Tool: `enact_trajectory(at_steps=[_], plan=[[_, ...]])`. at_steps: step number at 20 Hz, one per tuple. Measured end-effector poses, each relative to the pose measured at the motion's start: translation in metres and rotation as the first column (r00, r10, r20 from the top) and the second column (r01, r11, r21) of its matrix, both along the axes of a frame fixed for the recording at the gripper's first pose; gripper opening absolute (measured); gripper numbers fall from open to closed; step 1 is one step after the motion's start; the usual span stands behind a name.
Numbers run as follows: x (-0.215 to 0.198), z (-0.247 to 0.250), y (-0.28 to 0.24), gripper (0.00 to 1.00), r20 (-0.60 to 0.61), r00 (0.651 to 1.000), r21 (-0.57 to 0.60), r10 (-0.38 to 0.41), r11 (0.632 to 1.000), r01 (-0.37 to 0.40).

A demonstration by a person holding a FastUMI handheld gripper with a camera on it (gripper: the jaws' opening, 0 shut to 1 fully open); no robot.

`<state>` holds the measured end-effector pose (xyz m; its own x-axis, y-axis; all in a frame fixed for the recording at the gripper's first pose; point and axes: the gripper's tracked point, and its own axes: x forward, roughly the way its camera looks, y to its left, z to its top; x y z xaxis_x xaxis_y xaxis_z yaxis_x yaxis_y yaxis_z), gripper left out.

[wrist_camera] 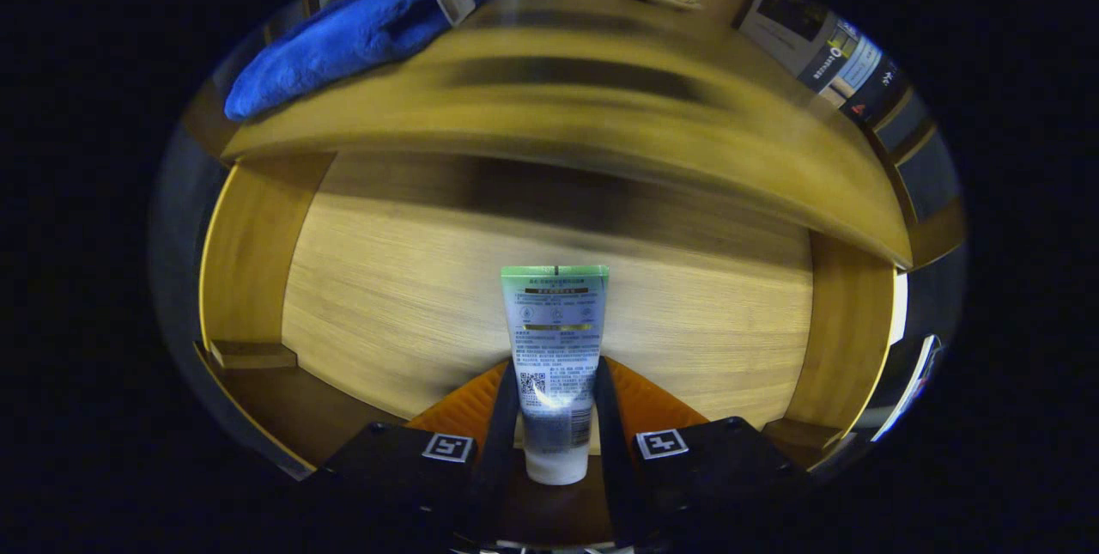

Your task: Pull open the drawer, take out the items inside it, and place them on the countertop above the cabinet.

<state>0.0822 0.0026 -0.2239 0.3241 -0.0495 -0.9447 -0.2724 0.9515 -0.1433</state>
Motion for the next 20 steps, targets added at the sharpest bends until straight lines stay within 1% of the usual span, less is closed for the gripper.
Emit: enact_trajectory(at_steps=[3,5,10,13,16,20], plan=[[0.001,0.025,0.011,0.55,0.048,0.999,-0.001,0.016,1.0,-0.016],[0.0,0.042,0.016,0.55,0.075,0.997,0.019,0.019,1.0,-0.02],[-0.007,0.082,0.014,0.55,0.142,0.99,0.06,-0.009,0.998,0.001],[-0.002,0.109,0.015,0.55,0.19,0.982,0.092,-0.022,0.996,0.004],[0.017,0.136,0.015,0.55,0.247,0.968,0.102,-0.035,0.995,0.009],[0.057,0.168,0.017,0.55,0.313,0.949,0.106,-0.051,0.994,0.018]])
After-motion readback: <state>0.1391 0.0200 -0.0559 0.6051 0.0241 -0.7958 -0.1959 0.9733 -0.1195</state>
